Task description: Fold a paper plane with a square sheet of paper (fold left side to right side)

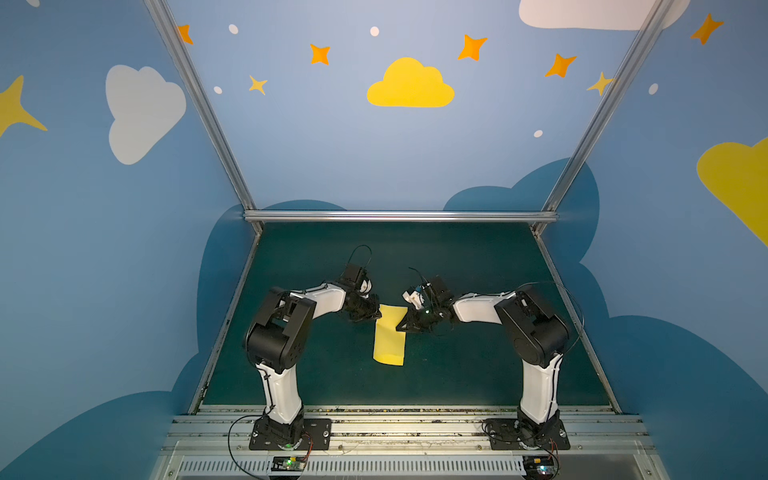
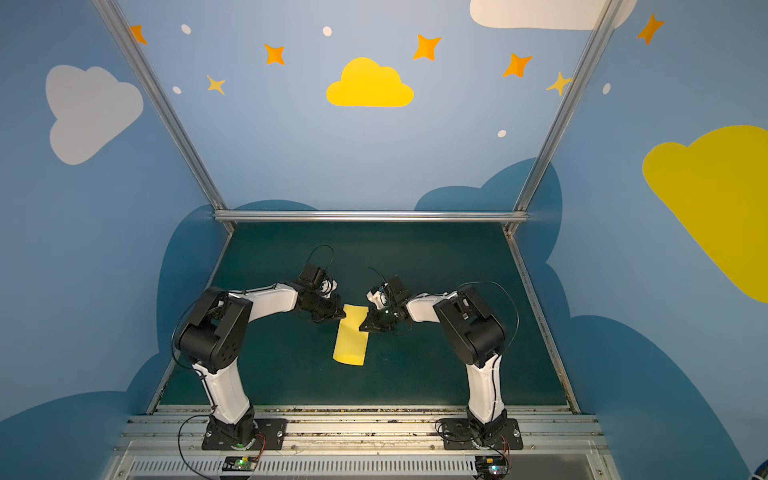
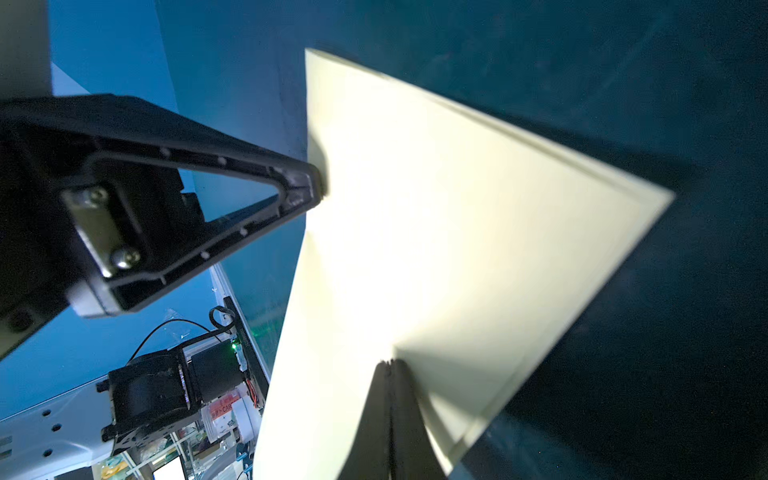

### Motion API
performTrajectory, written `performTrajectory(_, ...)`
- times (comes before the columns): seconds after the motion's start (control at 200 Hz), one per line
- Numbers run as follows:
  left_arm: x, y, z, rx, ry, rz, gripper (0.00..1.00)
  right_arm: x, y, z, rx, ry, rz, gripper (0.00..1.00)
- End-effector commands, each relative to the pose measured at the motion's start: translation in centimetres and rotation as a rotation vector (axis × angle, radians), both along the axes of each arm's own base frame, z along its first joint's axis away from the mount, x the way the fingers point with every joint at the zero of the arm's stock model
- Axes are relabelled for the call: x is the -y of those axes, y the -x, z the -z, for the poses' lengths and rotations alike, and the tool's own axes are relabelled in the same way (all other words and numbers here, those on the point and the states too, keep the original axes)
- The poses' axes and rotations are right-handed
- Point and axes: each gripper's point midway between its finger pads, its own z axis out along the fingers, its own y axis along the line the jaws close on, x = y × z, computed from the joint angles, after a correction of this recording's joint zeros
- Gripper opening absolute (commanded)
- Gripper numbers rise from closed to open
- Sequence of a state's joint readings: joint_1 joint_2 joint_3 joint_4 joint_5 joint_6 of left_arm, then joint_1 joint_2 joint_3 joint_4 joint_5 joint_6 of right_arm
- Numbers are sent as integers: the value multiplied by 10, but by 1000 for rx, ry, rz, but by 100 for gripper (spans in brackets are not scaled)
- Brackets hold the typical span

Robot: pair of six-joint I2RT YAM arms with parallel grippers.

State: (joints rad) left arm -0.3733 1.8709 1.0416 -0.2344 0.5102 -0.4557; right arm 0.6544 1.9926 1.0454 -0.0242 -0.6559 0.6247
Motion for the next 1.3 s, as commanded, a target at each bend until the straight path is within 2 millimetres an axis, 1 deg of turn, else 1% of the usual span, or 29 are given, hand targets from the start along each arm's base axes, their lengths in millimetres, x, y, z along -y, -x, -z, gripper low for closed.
performTrajectory(0.0, -9, 7, 17, -26, -41, 0, 4, 55, 28, 71, -115, 333, 61, 0)
performTrajectory(0.105, -9, 9, 21, -33, -40, -1, 4, 38, 15, 42, -84, 260, 73, 0)
performTrajectory(0.205, -10, 11, 23, -38, -45, 0, 4, 23, 2, 8, -44, 183, 93, 0)
performTrajectory(0.28, -11, 12, 25, -42, -47, 1, 4, 12, -4, -15, -15, 130, 107, 0)
performTrajectory(0.35, -11, 13, 26, -44, -46, 4, 4, 3, -7, -30, -4, 93, 119, 0)
performTrajectory(0.456, -10, 12, 26, -46, -41, 4, 4, -11, -8, -43, 0, 39, 138, 0)
performTrajectory(0.686, -9, 13, 25, -47, -38, 8, 4, -48, 2, -50, -12, -41, 147, 0)
performTrajectory(0.771, -9, 14, 25, -46, -38, 9, 4, -61, 6, -48, -12, -41, 135, 0)
performTrajectory(0.866, -10, 14, 23, -42, -39, 10, 4, -71, 7, -45, -7, -48, 139, 0)
performTrajectory(1.056, -10, 14, 22, -40, -41, 12, 4, -80, 2, -33, -6, -66, 173, 0)
performTrajectory(1.297, -9, 16, 24, -46, -40, 15, 4, -80, 0, -12, -24, -54, 196, 0)
